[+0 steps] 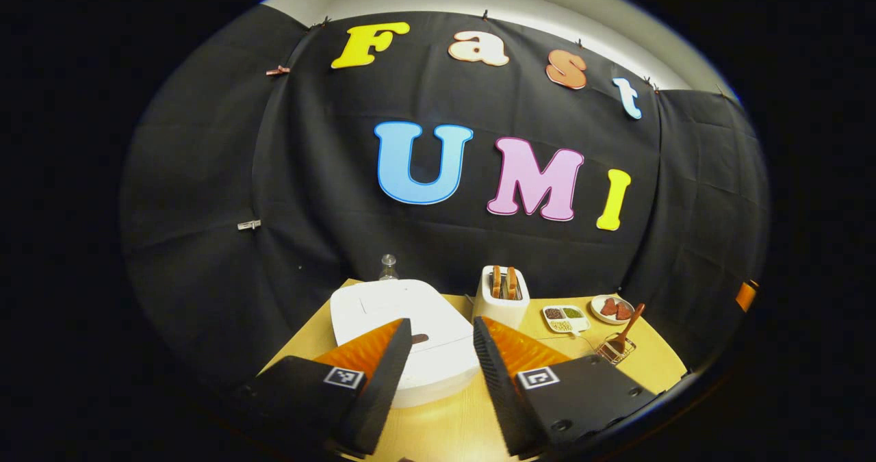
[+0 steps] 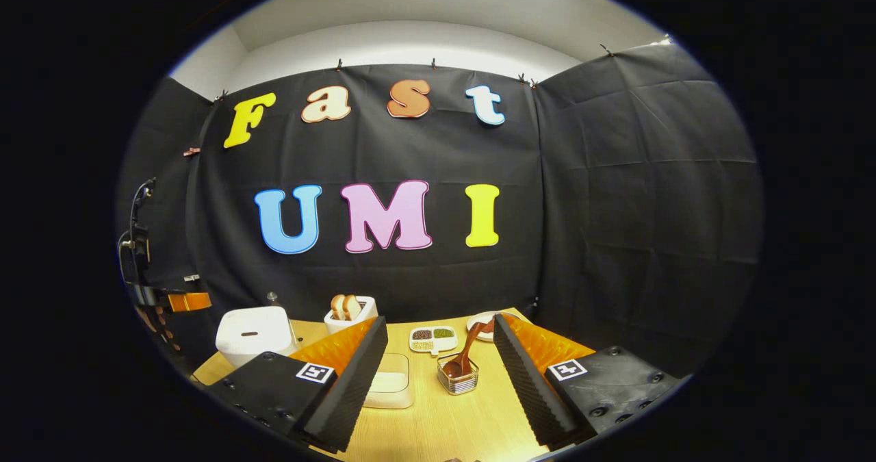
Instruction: Close the left gripper, press the button to open the rice cooker; take a wooden spoon from the chopstick holder with the right hand, scoop a spoonful of rice and pour it into the rice cooker, then put the wooden spoon back into the chopstick holder.
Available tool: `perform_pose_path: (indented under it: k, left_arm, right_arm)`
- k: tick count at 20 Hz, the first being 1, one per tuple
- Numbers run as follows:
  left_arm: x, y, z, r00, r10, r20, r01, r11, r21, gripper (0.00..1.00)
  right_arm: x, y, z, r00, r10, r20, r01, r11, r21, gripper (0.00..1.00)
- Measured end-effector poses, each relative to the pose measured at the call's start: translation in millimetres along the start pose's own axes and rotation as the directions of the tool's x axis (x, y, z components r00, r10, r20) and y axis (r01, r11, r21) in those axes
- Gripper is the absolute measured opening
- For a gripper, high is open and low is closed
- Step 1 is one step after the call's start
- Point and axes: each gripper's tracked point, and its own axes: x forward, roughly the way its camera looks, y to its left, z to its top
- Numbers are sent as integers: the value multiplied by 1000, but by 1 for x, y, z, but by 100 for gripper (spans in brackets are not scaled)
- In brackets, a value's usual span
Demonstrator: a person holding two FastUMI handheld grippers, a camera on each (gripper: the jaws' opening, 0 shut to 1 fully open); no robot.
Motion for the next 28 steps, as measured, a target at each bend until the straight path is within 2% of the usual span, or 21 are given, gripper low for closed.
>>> perform_pose_path:
  k: [1, 2, 3, 4, 5, 8, 10, 12, 17, 22, 28]
  left_arm:
    - [12, 4, 0, 1000, -1, -13, 1, 1000, -2, 61]
    - [21, 4, -4, 999, -15, -31, 15, 1000, -3, 51]
    - [30, 3, -7, 999, -28, -46, 28, 1000, 0, 49]
    - [40, 6, -9, 998, -36, -61, 36, 999, 2, 40]
    - [50, 8, -13, 996, -43, -74, 43, 999, -2, 37]
    - [75, 9, -31, 989, -69, -131, 66, 997, -31, 15]
    - [91, 12, -45, 982, -81, -172, 74, 996, -48, 9]
    - [103, 12, -57, 975, -99, -198, 89, 994, -58, 8]
    - [129, 22, -82, 964, -89, -251, 74, 995, -69, 6]
    - [137, 34, -112, 947, -49, -317, 30, 998, -63, 6]
    - [139, 33, -114, 953, -30, -301, 8, 997, -75, 6]
  right_arm:
    - [1, -2, -2, 1000, -8, -8, 8, 1000, -4, 97]
    - [1, -5, -3, 1000, -16, -15, 16, 1000, -7, 98]
    - [3, -6, -4, 1000, -23, -21, 23, 1000, -8, 97]
    - [4, -7, -5, 999, -30, -26, 30, 1000, -9, 97]
    - [4, -9, -6, 999, -38, -30, 37, 999, -12, 97]
    - [8, -12, -9, 997, -59, -45, 58, 998, -23, 97]
    - [8, -14, -13, 996, -72, -58, 71, 997, -27, 98]
    - [7, -16, -16, 994, -84, -70, 82, 996, -29, 98]
    - [0, -26, -27, 988, -121, -95, 118, 992, -41, 98]
    - [-2, -32, -34, 984, -137, -112, 135, 990, -27, 97]
    - [6, -36, -35, 986, -121, -117, 120, 993, -15, 98]
